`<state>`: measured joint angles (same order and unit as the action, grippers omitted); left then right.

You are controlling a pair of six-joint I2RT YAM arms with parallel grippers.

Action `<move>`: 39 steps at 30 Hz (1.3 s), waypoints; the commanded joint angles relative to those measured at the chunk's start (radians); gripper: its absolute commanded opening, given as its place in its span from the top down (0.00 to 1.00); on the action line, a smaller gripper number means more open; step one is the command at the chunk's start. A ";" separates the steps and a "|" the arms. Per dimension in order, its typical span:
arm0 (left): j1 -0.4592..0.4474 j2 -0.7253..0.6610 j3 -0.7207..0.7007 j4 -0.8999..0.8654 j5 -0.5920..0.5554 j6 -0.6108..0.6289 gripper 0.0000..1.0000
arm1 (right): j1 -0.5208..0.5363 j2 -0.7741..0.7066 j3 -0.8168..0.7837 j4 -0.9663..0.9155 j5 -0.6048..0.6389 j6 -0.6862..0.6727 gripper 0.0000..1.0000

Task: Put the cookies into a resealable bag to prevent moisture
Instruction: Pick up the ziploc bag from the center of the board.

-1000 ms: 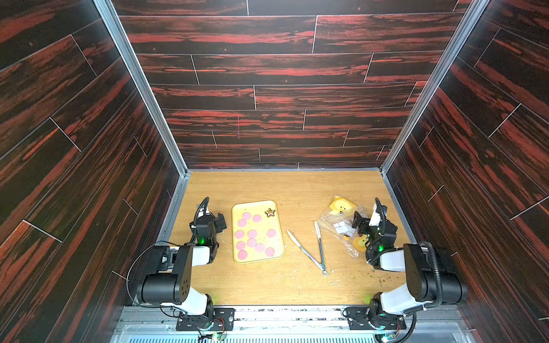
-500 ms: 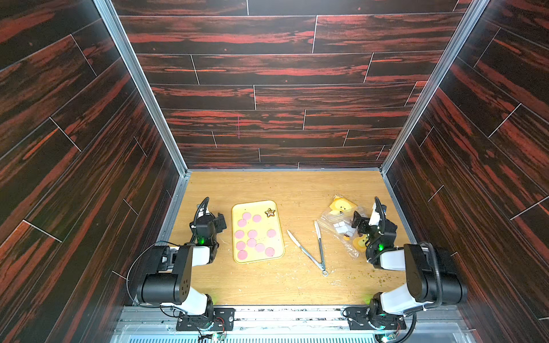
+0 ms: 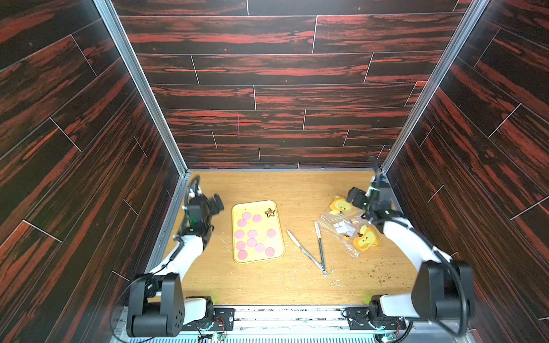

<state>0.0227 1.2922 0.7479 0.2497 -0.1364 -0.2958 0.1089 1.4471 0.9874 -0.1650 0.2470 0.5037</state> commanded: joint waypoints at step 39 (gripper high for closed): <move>-0.125 0.081 0.111 -0.257 0.730 -0.319 0.01 | 0.036 0.567 0.410 -0.506 0.095 0.407 0.73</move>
<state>-0.0998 1.3750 0.8303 0.0113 0.5911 -0.6277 0.1482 2.0289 1.4174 -0.6609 0.3256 0.9012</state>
